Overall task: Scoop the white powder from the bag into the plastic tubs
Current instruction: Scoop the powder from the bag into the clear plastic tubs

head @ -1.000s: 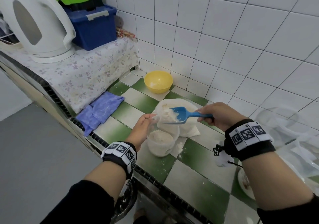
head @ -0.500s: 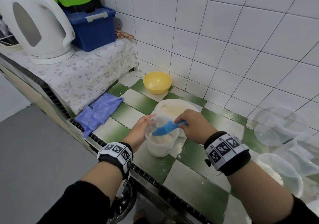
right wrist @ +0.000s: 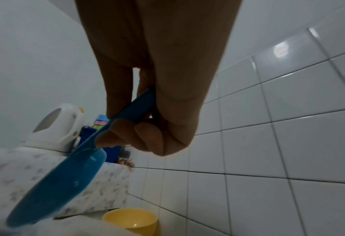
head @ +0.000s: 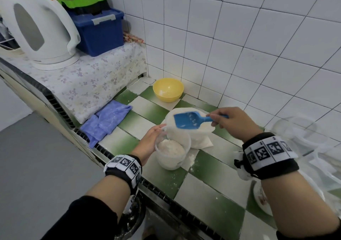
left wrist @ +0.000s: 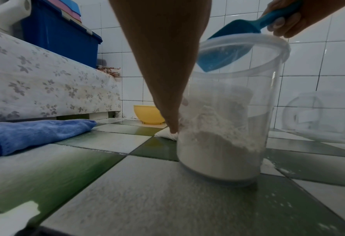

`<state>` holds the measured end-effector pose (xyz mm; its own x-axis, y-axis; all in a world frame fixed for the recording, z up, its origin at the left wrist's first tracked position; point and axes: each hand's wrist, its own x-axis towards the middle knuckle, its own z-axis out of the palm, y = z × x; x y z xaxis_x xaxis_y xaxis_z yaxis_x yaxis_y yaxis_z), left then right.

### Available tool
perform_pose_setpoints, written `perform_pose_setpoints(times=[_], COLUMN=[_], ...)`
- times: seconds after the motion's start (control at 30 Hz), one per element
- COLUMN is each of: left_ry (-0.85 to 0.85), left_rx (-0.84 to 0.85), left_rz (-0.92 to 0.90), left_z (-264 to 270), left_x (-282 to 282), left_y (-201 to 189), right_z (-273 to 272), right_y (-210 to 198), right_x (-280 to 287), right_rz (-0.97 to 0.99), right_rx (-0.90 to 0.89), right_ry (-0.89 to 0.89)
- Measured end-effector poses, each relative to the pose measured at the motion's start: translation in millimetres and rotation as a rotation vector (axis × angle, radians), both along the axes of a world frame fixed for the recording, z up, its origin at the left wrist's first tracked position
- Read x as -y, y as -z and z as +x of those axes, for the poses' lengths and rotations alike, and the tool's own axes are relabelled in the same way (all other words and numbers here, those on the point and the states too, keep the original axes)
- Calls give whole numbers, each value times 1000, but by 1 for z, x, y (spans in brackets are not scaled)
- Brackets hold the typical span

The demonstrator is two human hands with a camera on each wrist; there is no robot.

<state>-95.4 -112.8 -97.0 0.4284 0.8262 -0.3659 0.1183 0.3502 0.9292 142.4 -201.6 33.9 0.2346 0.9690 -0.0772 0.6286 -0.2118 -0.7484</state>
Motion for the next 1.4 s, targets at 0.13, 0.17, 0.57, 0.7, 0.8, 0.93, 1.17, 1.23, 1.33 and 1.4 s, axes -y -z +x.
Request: perform_pose_setpoints(times=[0.13, 0.17, 0.57, 0.7, 0.8, 0.93, 1.17, 1.23, 1.33, 1.4], left_ry=[-2, 4, 27, 24, 35, 48, 81, 85, 79, 89], left_rx=[-7, -17, -48, -67, -65, -65, -53, -55, -62, -72], left_rz=[-1, 1, 36, 62, 75, 74, 74, 71, 63, 64], left_z=[0, 0, 3, 3, 3, 4, 1, 1, 0, 0], left_x=[0, 0, 2, 1, 0, 0, 2, 3, 2, 3], left_y=[-5, -7, -14, -10, -6, -6, -7, -8, -7, -7], right_z=[17, 18, -16, -17, -16, -14, -10, -9, -5, -2], right_y=[9, 11, 42, 47, 48, 54, 60, 59, 60, 64], right_x=[-8, -10, -34, -40, -43, -49, -52, -50, -51, -52], right_rz=[43, 34, -239, -288, -338, -368, -371, -338, -355, -349], right_rx=[125, 194, 876, 697, 559, 436, 258, 178, 145, 9], right_ry=[123, 140, -151, -67, 9, 99, 216, 269, 231, 296])
